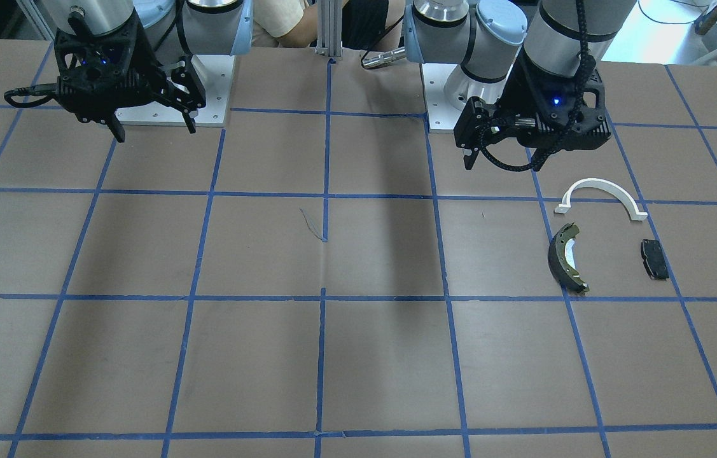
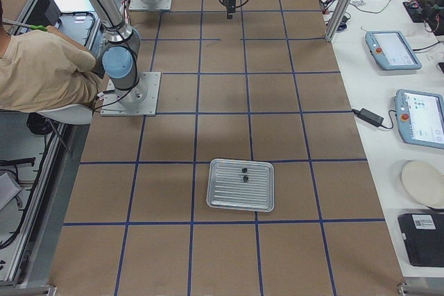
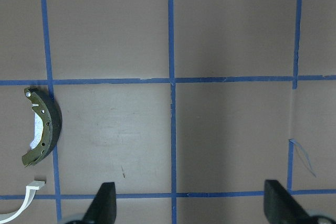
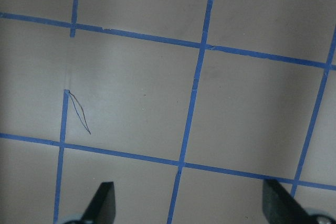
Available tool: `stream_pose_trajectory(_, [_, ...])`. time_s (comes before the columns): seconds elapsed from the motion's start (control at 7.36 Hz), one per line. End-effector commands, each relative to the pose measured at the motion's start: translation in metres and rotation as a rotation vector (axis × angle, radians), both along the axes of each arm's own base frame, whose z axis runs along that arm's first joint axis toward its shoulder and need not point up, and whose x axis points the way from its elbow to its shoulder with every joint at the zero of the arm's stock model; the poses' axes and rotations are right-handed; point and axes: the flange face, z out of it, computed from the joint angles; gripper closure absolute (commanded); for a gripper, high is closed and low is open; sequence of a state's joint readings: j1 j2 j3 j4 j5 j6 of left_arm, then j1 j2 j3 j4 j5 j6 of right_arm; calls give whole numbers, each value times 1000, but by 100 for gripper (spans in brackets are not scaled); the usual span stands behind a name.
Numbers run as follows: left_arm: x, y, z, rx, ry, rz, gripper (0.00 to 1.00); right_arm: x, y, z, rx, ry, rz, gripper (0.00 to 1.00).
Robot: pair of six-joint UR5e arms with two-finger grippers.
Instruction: Place bearing gear from tray to pile
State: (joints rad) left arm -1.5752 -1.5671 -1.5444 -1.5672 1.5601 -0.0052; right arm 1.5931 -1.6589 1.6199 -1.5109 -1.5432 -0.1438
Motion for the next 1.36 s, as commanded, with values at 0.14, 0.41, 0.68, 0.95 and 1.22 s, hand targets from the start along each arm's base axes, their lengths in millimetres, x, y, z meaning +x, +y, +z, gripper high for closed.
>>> stream_pose_trajectory(0.14, [-1, 0, 0, 0, 5, 1, 0, 8, 1, 14, -5, -63, 0, 0])
stream_pose_trajectory(0.41, [-1, 0, 0, 0, 6, 0, 0, -2, -5, 10, -8, -45, -18, 0])
stream_pose_trajectory(0.68, [0, 1, 1, -3, 6, 2, 0, -69, -47, -16, 6, -48, -90, 0])
stream_pose_trajectory(0.95, [-1, 2, 1, -2, 8, 0, 0, -198, -86, -49, -11, 45, -164, 0])
stream_pose_trajectory(1.22, [-1, 1, 1, -3, 8, 0, 0, -324, -98, -107, 31, 41, -100, 0])
